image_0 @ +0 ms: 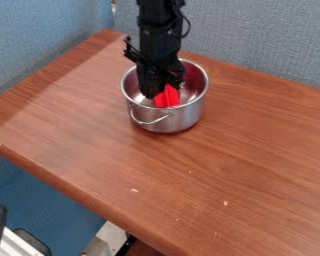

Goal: Put the red object in the metal pot

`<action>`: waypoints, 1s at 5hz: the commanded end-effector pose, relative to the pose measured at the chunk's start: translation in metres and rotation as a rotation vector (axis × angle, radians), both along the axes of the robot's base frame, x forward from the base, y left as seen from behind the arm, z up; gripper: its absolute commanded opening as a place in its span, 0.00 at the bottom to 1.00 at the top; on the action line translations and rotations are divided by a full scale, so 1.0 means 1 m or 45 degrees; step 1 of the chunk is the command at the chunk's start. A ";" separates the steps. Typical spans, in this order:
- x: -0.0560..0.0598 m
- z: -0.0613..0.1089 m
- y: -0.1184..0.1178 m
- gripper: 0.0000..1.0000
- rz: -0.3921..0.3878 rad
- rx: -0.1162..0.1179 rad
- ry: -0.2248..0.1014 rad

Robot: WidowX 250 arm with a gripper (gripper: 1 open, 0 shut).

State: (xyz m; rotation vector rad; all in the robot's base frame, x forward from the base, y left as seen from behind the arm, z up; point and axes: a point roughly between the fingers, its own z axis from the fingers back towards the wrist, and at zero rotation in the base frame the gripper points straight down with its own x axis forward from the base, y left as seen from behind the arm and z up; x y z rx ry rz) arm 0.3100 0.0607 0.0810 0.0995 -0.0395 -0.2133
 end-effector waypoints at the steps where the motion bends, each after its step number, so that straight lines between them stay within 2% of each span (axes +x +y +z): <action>1: 0.005 0.014 0.009 0.00 0.011 0.001 -0.087; 2: -0.004 0.017 0.010 1.00 -0.014 -0.004 -0.076; 3: 0.001 0.014 0.011 0.00 -0.032 -0.009 -0.081; 4: 0.005 0.012 0.011 1.00 -0.053 -0.023 -0.064; 5: 0.003 0.014 0.013 1.00 -0.070 -0.026 -0.062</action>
